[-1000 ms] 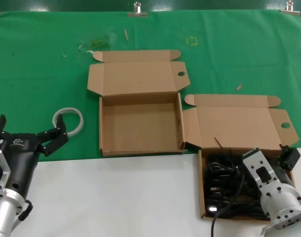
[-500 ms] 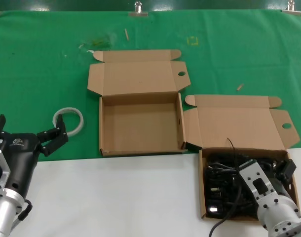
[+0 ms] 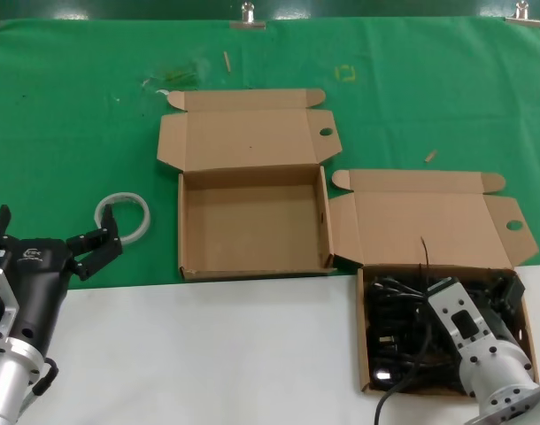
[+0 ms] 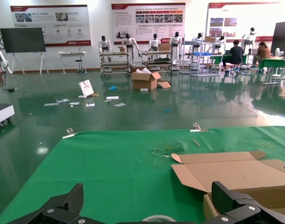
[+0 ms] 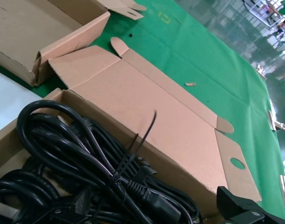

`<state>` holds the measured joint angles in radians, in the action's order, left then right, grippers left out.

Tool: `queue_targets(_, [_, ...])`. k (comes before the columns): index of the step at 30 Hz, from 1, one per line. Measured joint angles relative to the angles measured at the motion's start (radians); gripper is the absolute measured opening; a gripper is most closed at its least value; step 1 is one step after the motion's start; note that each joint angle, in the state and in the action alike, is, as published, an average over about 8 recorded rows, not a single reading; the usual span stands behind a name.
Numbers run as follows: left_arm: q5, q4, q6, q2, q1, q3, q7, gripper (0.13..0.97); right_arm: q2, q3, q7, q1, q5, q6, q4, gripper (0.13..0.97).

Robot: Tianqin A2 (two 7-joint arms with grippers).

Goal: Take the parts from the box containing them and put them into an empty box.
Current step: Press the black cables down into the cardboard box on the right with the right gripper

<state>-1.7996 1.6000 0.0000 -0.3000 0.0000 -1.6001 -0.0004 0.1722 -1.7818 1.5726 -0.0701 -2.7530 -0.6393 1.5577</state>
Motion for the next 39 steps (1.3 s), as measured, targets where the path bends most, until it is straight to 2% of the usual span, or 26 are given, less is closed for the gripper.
queue_targets(11, [0.000,0.000,0.000,0.000,0.000,0.000,0.000,0.965,0.000,0.010,-0.015,-0.006,0.000,0.029,-0.030,0.843])
queue_targets(19, [0.000,0.000,0.000,0.000,0.000,0.000,0.000,0.965,-0.006,0.017,-0.027,0.002,0.000,0.034,-0.031,0.684])
queue_targets(23, [0.000,0.000,0.000,0.000,0.000,0.000,0.000,0.965,-0.016,0.022,-0.024,0.005,0.000,0.030,-0.025,0.684])
queue_targets(31, [0.000,0.000,0.000,0.000,0.000,0.000,0.000,0.965,-0.035,0.036,-0.005,0.010,0.000,0.018,-0.008,0.477])
queue_targets(39, [0.000,0.000,0.000,0.000,0.000,0.000,0.000,0.965,-0.052,0.056,0.030,0.024,0.000,-0.012,0.039,0.357])
